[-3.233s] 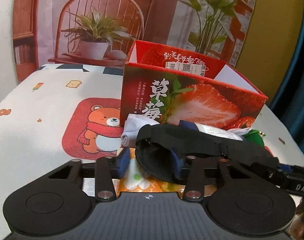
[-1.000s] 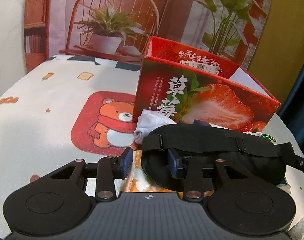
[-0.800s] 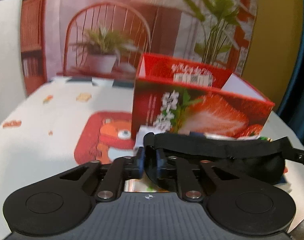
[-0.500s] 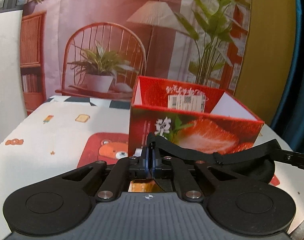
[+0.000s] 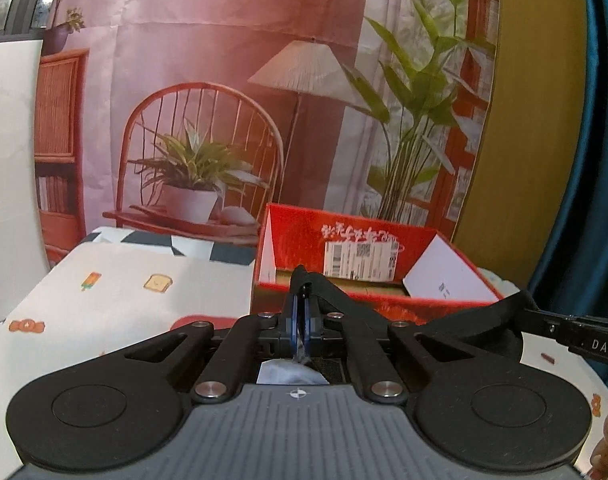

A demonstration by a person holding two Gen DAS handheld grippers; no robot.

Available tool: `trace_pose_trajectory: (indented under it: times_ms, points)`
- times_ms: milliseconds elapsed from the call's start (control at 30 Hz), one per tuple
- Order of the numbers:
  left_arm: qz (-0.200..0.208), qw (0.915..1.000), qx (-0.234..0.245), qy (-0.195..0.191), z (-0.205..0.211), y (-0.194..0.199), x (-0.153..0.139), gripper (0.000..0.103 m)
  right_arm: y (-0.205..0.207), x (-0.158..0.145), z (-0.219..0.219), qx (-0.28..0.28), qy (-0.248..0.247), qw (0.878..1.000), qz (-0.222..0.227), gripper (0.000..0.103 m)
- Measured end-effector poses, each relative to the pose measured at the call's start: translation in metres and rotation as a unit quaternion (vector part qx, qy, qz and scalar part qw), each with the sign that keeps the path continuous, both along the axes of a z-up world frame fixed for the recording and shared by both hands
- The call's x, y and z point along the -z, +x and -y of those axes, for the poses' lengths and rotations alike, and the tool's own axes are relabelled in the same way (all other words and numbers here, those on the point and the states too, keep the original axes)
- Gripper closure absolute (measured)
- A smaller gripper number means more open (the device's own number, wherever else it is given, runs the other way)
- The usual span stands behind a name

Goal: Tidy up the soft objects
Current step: 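Lift the eye mask with the left gripper and carry it over the box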

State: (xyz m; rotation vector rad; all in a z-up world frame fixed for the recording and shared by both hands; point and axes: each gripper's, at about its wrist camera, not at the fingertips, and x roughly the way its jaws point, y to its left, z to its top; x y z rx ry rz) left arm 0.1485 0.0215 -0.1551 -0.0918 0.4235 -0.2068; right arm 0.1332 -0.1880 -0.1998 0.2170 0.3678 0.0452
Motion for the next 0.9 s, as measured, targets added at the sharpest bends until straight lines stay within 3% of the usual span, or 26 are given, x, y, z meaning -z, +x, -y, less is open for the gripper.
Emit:
trace_pose_trajectory:
  times_ms: [467,733,900]
  points:
    - [0.002,0.9998,0.017,-0.004,0.003,0.028,-0.020,0.099,0.022,-0.027,0.015,-0.007,-0.012,1.000,0.020,0.101]
    - [0.003,0.9999,0.006,-0.014,0.012,0.071,-0.032,0.099,0.053,-0.042,0.031,0.000,-0.022,0.999,0.030,0.101]
    - [0.017,0.9997,0.004,0.015,0.038,0.104,-0.033,0.099,0.087,-0.043,0.038,0.010,-0.055,0.998,0.022,0.101]
